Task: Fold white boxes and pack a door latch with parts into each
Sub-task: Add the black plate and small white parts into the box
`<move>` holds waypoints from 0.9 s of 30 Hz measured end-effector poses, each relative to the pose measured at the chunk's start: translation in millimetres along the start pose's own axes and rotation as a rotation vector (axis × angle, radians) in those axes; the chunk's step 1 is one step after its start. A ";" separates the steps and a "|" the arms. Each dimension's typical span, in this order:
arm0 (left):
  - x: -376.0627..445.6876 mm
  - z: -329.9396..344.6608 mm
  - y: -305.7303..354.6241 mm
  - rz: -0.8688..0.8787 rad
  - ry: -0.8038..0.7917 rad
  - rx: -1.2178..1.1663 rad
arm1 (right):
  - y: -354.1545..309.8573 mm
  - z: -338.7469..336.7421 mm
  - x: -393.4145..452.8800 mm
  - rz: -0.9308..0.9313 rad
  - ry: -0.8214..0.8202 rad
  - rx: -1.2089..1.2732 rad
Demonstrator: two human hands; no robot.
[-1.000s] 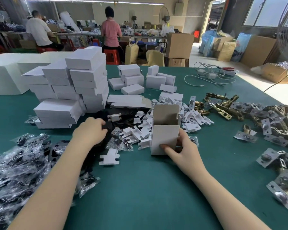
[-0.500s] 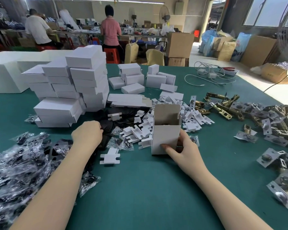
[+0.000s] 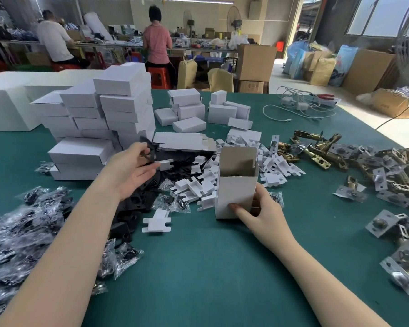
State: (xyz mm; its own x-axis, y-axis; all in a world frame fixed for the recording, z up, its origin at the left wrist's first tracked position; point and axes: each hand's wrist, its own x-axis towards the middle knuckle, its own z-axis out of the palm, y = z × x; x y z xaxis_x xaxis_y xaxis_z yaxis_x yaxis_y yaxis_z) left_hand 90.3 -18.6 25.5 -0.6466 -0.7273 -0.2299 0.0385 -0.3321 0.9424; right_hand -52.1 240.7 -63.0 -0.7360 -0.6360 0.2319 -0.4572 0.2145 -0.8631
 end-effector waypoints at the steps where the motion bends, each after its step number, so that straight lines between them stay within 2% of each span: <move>1: -3.0 1.5 1.3 -0.016 -0.060 -0.070 | -0.1 0.0 0.1 0.000 0.001 0.001; 5: -10.3 7.0 -1.6 0.047 -0.183 -0.099 | -0.3 -0.1 0.0 0.003 -0.001 0.003; 13: -13.9 11.0 -7.3 0.134 -0.277 0.117 | -1.1 -0.7 -0.4 -0.003 -0.004 0.002; 20: -16.7 20.8 -11.8 0.032 -0.298 0.176 | -2.9 -1.1 -0.8 0.009 -0.002 0.015; 27: -14.6 23.9 -10.2 -0.107 -0.273 0.095 | -4.6 -1.7 -1.3 -0.007 0.001 0.010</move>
State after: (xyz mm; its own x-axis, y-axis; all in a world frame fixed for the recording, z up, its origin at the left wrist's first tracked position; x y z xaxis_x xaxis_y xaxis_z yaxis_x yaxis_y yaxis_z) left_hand 81.1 9.8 25.1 -0.8246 -0.4987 -0.2671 -0.1037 -0.3309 0.9379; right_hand -49.8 241.8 -58.6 -0.7332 -0.6368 0.2385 -0.4577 0.2027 -0.8657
